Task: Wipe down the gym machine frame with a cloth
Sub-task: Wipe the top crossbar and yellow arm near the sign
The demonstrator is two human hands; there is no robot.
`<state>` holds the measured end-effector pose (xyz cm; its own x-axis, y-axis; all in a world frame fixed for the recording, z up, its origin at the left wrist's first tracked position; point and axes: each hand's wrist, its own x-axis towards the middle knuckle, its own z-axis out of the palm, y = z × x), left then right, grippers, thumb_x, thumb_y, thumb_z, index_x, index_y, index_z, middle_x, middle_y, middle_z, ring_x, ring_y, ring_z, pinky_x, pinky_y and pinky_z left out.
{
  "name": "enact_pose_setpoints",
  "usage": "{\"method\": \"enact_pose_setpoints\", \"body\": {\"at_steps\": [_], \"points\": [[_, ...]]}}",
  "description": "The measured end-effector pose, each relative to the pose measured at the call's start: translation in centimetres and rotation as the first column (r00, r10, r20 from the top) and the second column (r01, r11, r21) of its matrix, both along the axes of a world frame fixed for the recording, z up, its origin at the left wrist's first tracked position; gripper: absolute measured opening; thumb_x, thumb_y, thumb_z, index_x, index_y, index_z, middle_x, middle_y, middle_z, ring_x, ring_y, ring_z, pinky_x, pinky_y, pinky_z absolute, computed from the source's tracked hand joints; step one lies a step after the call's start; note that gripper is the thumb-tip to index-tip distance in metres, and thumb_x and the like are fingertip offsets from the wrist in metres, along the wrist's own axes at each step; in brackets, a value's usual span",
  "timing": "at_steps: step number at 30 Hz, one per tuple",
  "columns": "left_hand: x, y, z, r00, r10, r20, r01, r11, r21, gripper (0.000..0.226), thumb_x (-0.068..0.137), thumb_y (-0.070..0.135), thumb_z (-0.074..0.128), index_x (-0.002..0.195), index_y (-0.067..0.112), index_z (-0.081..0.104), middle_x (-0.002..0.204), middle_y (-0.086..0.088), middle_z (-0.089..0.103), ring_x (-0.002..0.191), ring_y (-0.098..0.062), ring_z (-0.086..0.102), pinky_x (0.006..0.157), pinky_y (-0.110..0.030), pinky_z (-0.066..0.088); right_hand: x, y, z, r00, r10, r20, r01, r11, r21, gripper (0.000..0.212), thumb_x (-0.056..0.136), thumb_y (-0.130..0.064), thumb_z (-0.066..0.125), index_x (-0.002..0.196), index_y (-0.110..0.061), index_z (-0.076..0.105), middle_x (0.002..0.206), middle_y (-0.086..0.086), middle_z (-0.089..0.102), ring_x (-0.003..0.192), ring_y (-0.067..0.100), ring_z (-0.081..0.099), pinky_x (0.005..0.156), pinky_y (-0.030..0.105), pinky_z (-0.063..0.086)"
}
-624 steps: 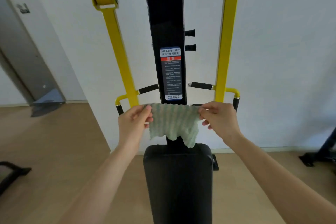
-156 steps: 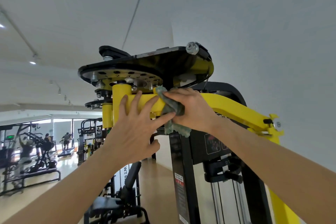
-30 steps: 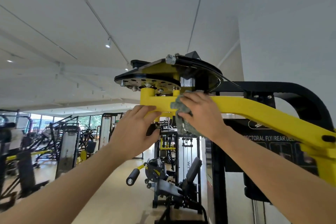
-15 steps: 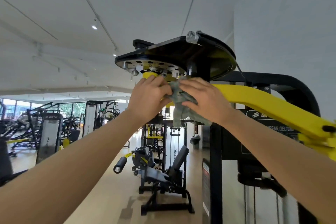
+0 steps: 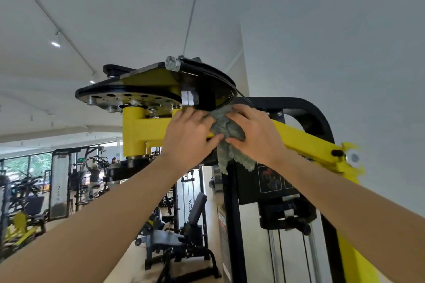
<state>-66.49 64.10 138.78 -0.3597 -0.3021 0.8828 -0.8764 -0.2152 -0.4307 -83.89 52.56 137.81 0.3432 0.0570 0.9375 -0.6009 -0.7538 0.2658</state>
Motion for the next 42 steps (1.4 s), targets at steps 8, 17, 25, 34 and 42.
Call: {"method": "enact_pose_setpoints", "body": {"at_steps": [8,17,25,34,42], "points": [[-5.1,-4.0,0.1,0.997,-0.05,0.063,0.048,0.998,0.036,0.052,0.087,0.044,0.069,0.131,0.02,0.06,0.133,0.002,0.063,0.122,-0.023,0.056,0.1,-0.039,0.041,-3.5,-2.2,1.0,0.996,0.087,-0.029,-0.079,0.973,0.218,0.073,0.074,-0.042,0.081,0.139,-0.021,0.055,0.12,-0.001,0.061,0.11,0.018,0.058,0.1,0.036,0.044],[-7.5,-7.2,2.5,0.986,-0.156,-0.064,0.167,0.95,0.264,0.062,0.088,0.052,0.068,0.143,0.028,0.051,0.13,0.003,0.063,0.118,-0.023,0.058,0.097,-0.039,0.045,-9.0,-4.9,1.5,0.987,0.15,-0.055,-0.103,0.862,0.497,0.065,0.065,-0.051,0.083,0.124,-0.035,0.06,0.104,-0.02,0.065,0.099,-0.001,0.061,0.09,0.027,0.05],[-11.4,-10.3,3.9,0.987,-0.145,-0.065,0.159,0.894,0.419,0.052,0.083,0.06,0.071,0.129,0.041,0.058,0.119,0.007,0.068,0.111,-0.023,0.061,0.081,-0.035,0.04,-14.5,-6.7,0.2,0.983,0.165,-0.08,-0.093,0.826,0.556,0.05,0.075,-0.027,0.087,0.118,-0.022,0.062,0.11,-0.005,0.071,0.104,0.016,0.066,0.096,0.041,0.053],[-18.0,-14.8,2.5,0.991,-0.126,0.054,0.071,0.812,0.579,0.044,0.088,0.058,0.065,0.128,0.038,0.059,0.116,0.007,0.067,0.109,-0.022,0.061,0.077,-0.035,0.041,-20.7,-9.0,-1.0,0.984,0.042,-0.175,0.087,0.741,0.666,0.025,0.081,-0.022,0.082,0.097,-0.018,0.065,0.096,-0.004,0.069,0.086,0.017,0.068,0.076,0.032,0.055],[-18.7,-14.7,0.5,0.982,-0.151,0.112,0.082,0.879,0.47,0.049,0.089,0.063,0.06,0.131,0.038,0.057,0.112,0.008,0.068,0.107,-0.019,0.062,0.088,-0.038,0.04,-20.6,-10.1,-2.8,0.994,-0.086,-0.062,0.106,0.801,0.589,0.029,0.074,-0.041,0.081,0.089,-0.024,0.064,0.082,-0.007,0.065,0.076,0.012,0.061,0.068,0.03,0.051]]}}
